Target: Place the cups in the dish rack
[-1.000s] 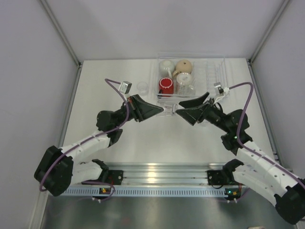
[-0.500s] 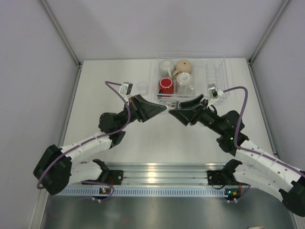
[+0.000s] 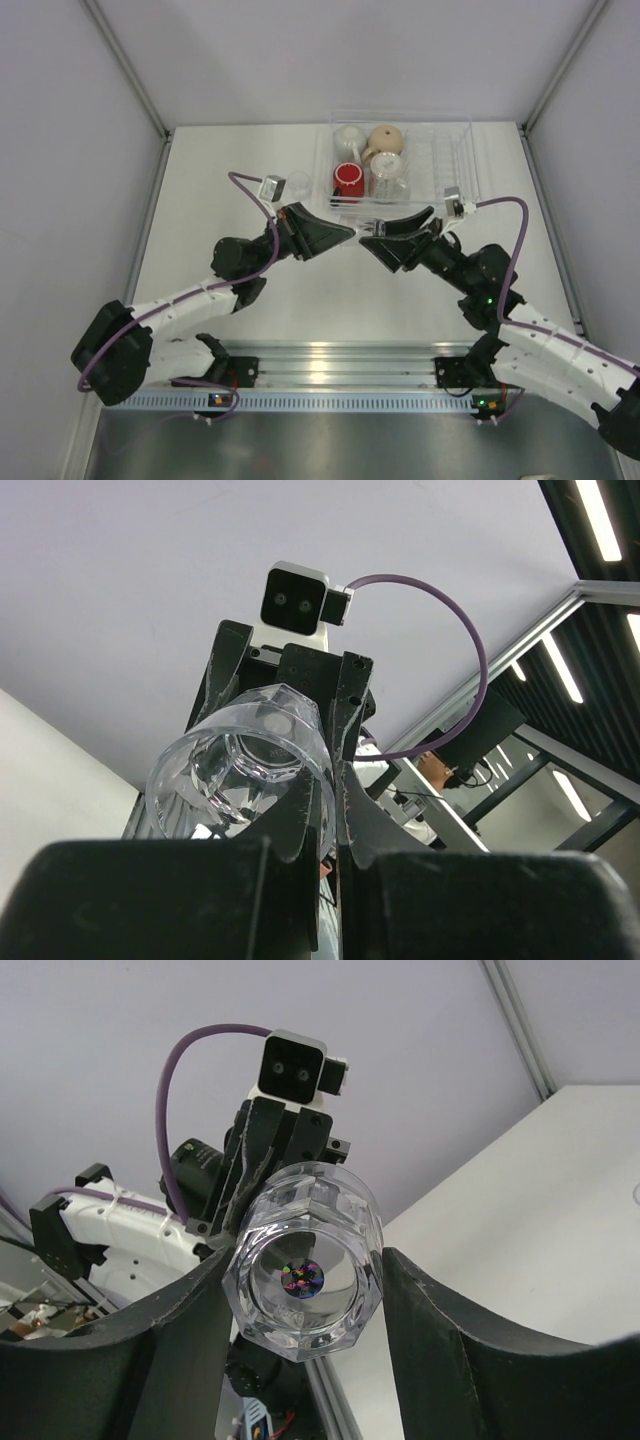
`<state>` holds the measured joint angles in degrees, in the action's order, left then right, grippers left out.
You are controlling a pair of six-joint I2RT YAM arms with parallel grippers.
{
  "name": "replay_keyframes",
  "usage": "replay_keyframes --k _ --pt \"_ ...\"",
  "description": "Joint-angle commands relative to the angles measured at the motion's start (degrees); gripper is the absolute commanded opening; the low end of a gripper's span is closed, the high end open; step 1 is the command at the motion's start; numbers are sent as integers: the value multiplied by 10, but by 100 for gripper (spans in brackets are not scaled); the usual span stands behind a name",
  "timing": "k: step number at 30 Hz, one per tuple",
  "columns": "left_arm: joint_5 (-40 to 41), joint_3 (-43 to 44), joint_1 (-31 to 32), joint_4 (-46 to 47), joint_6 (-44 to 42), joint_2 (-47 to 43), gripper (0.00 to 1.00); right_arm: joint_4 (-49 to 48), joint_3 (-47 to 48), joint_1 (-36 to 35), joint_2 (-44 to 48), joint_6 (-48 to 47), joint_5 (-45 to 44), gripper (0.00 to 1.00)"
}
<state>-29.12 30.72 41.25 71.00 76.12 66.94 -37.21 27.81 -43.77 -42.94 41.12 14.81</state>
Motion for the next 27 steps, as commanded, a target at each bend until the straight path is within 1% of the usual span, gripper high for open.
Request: replay_keyframes --k 1,4,6,10,11,12,14,17,18,20,23,24,26,27 --pt "10 5 -4 87 -1 -12 0 -70 10 -1 23 -9 -30 57" --pt "6 7 -3 87 1 -12 0 -72 9 -1 19 -7 -26 61" --pt "8 7 -3 87 4 -12 0 -80 4 -1 17 -4 -29 69" --pt "14 2 -3 87 6 -17 0 -80 4 -1 16 -4 -26 70" --pt "13 3 -3 87 7 -17 0 -79 5 -1 15 -6 -25 68" --pt "13 2 -3 87 8 -18 0 -74 9 -1 15 -6 -22 60" --pt "14 2 -3 87 8 -20 0 -58 15 -1 8 -6 -22 57" --pt "16 4 -3 87 7 -21 0 -52 17 -3 3 -3 -20 62" --pt "16 6 -3 87 6 -22 0 -46 18 -2 -1 -2 -18 68" --pt "15 7 -3 87 6 -20 0 -44 15 -3 -4 -2 -18 69" --pt "14 8 -3 87 7 -16 0 -42 14 -4 -3 -1 -22 51" --pt "14 7 -3 87 7 -15 0 -41 14 -4 -2 -2 -22 42" --pt "12 7 -3 87 7 -13 0 -45 14 -4 3 -5 -23 34" --pt "11 7 -3 87 7 -12 0 -51 10 -4 7 -7 -23 27"
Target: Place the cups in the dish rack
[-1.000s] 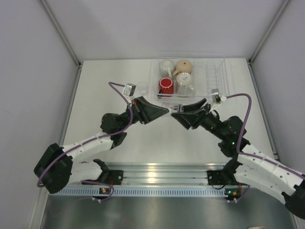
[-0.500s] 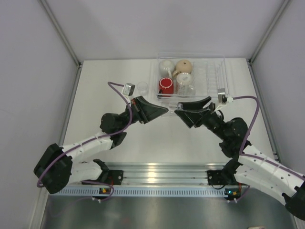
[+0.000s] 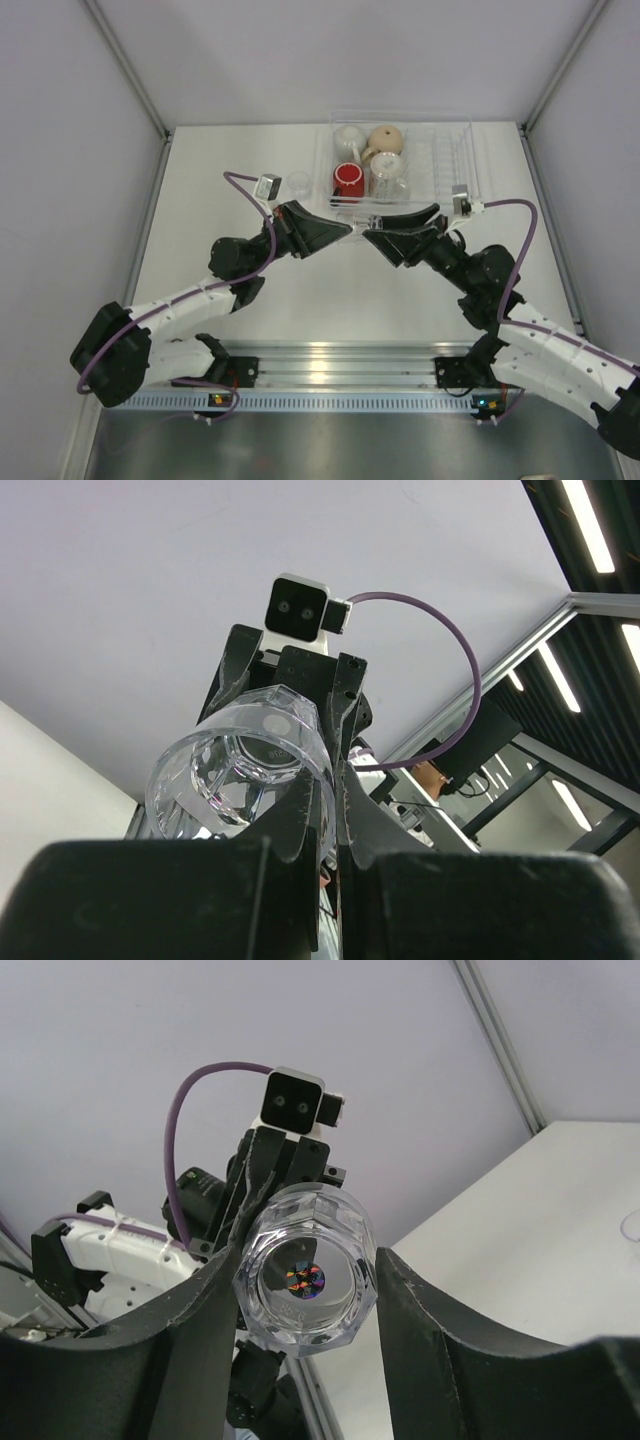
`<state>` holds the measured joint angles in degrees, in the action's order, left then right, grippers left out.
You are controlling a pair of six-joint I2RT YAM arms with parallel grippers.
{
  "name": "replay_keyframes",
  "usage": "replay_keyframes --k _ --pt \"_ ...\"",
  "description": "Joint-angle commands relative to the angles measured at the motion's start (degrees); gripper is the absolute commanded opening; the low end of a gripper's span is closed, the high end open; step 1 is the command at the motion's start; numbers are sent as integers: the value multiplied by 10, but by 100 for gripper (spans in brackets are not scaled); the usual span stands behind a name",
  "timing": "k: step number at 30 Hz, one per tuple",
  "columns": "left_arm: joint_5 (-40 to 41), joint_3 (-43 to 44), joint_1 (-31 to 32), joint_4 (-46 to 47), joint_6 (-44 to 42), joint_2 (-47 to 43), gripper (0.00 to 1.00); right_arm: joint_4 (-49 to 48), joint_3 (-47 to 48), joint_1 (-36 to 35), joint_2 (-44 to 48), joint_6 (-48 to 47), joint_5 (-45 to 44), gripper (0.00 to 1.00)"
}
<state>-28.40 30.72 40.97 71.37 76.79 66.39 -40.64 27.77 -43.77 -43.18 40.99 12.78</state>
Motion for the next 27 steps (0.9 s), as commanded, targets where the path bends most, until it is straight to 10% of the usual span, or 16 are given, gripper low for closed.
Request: replay_keyframes --k 1,3,4,15,27 --pt "3 7 0 83 -1 -3 0 -25 9 -4 12 -6 -2 23" --pt "5 3 0 83 -3 -3 5 -19 13 -4 16 -9 -8 11" --pt "11 -2 0 83 -6 -4 25 -8 18 -4 17 -13 -13 0" --pt "60 -44 0 76 -32 11 98 214 111 -3 40 -69 -107 0" --pt "107 46 0 -412 -301 -94 98 557 372 29 -93 -231 -362 0"
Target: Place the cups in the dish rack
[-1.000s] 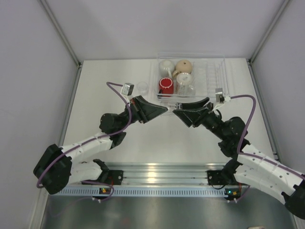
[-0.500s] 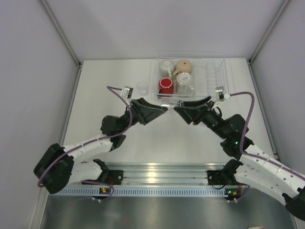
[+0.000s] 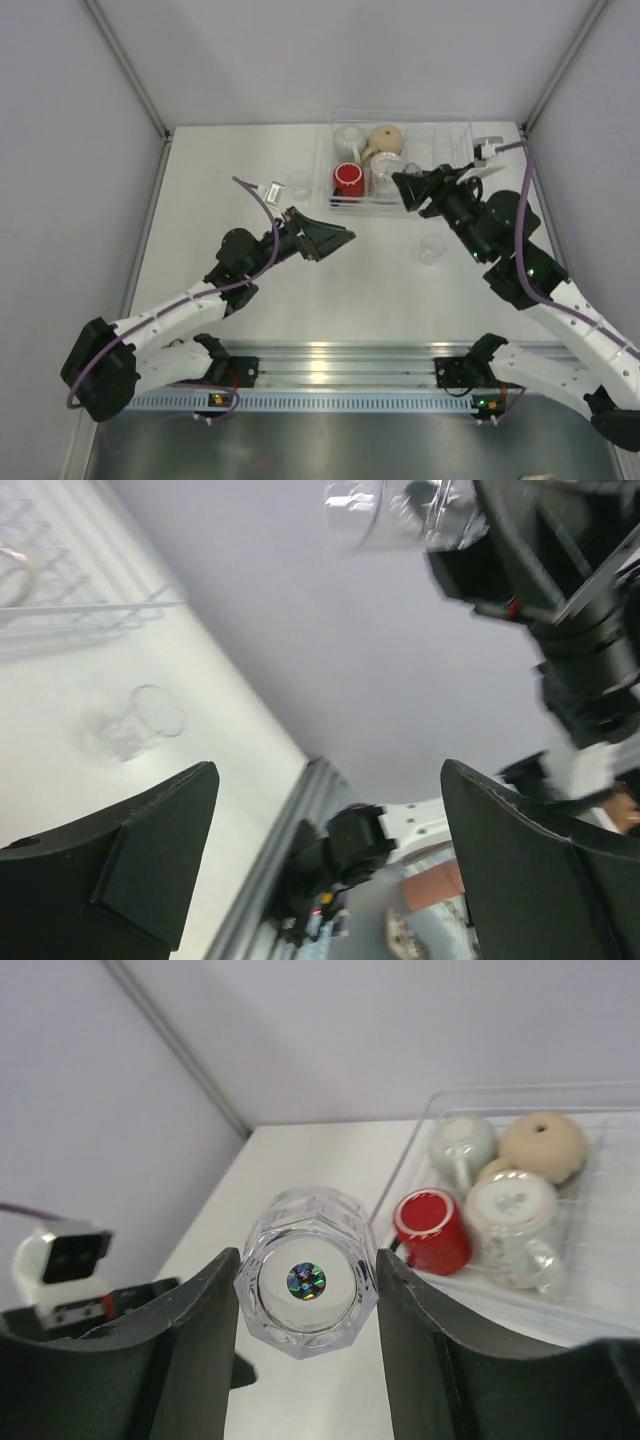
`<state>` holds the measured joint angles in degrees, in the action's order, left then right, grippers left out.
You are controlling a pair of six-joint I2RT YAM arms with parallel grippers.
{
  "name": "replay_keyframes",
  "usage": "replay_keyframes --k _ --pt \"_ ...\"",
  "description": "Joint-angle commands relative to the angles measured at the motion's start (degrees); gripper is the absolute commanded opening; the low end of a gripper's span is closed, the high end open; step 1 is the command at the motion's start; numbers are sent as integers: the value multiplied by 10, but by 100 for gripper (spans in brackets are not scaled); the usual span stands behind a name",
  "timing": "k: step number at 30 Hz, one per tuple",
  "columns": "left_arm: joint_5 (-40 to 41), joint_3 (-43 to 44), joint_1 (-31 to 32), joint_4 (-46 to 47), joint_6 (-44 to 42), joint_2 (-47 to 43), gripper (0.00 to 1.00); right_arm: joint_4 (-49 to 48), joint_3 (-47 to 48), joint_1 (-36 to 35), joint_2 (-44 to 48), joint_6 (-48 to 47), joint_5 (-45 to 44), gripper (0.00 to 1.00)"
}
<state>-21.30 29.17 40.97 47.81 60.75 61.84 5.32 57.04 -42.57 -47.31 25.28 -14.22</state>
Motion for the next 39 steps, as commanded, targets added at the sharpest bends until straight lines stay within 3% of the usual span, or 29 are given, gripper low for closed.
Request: replay_keyframes --k 1,3,4,9,17,23,39 --pt "59 81 0 -284 -170 -63 98 124 98 44 -70 -85 -88 0" --pt "96 148 0 -411 -255 -67 98 148 150 84 -125 -105 -71 0" --pt "114 168 0 -521 -281 -66 98 156 166 129 -143 -109 -54 0" --pt "192 239 0 -675 -391 -87 98 161 255 226 -269 -153 -57 0" --pt "251 178 0 -689 -427 -165 98 137 375 317 -474 -187 -56 0" --pt "236 175 0 -687 -421 -168 97 140 448 354 -588 -190 -35 0" --pt "267 184 0 -688 -421 -190 97 98 502 400 -721 -182 58 0"
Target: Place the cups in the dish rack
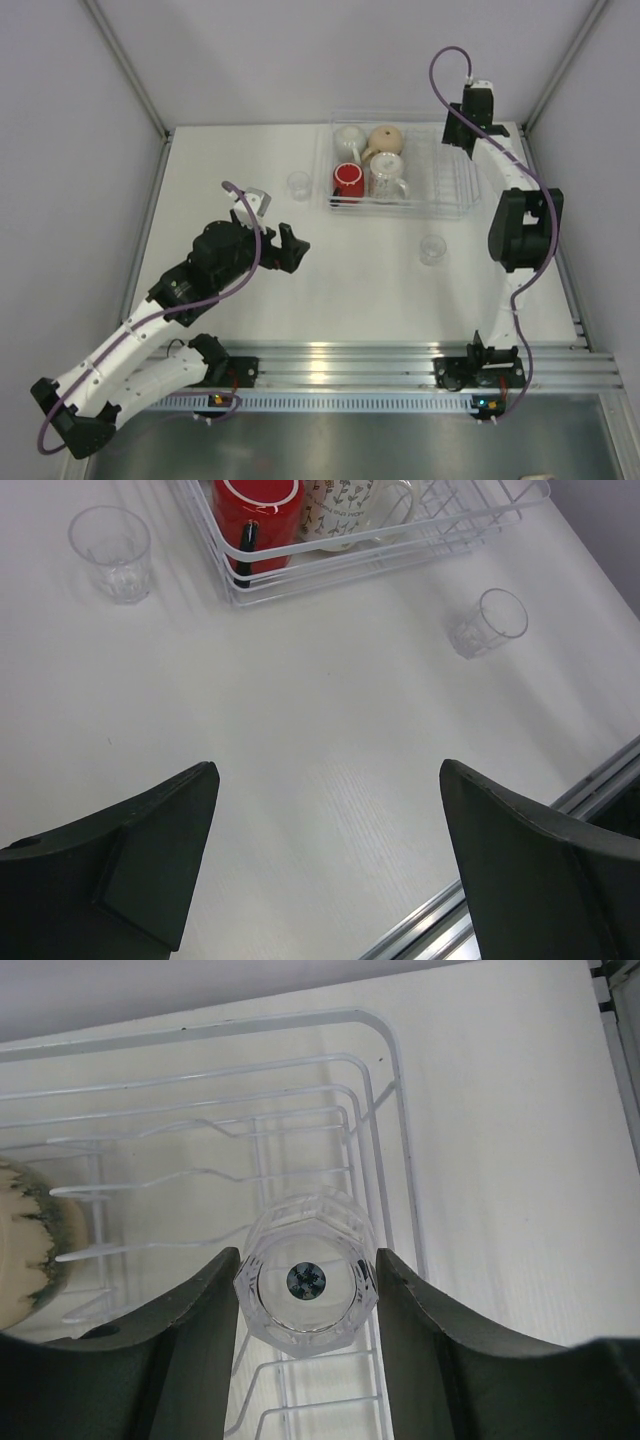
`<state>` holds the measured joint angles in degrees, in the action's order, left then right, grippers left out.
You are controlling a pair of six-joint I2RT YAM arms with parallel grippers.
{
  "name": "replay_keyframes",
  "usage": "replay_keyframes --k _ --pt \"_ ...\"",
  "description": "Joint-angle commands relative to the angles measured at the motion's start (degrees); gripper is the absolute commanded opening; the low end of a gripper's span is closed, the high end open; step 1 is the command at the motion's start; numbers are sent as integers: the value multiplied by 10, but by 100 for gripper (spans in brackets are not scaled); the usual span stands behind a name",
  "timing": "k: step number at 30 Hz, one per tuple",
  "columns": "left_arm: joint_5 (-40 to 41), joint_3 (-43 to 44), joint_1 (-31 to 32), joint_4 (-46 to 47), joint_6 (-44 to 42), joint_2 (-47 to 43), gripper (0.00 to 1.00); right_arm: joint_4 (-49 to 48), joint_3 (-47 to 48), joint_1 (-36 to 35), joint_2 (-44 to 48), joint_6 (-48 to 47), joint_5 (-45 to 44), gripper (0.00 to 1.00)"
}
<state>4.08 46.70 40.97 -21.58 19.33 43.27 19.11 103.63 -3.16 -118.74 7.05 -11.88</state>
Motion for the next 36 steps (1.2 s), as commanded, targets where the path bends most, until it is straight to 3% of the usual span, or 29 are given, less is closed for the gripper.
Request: replay_keyframes --k 1,10,13,17,29,36 --pt "14 10 0 7 -6 -5 97 -43 39 6 -11 1 37 0" --pt "3 18 0 3 -4 -7 97 -43 51 6 -51 -2 14 3" --pt "1 17 0 3 0 -12 97 -43 53 6 -63 2 22 10" --pt "-2 18 0 1 0 -13 97 -45 52 7 -76 7 26 27" --pt "10 25 0 -3 15 -22 98 -19 51 7 -60 2 -1 66" --pt "18 28 0 -8 32 -21 98 -3 51 8 -33 -10 -15 71"
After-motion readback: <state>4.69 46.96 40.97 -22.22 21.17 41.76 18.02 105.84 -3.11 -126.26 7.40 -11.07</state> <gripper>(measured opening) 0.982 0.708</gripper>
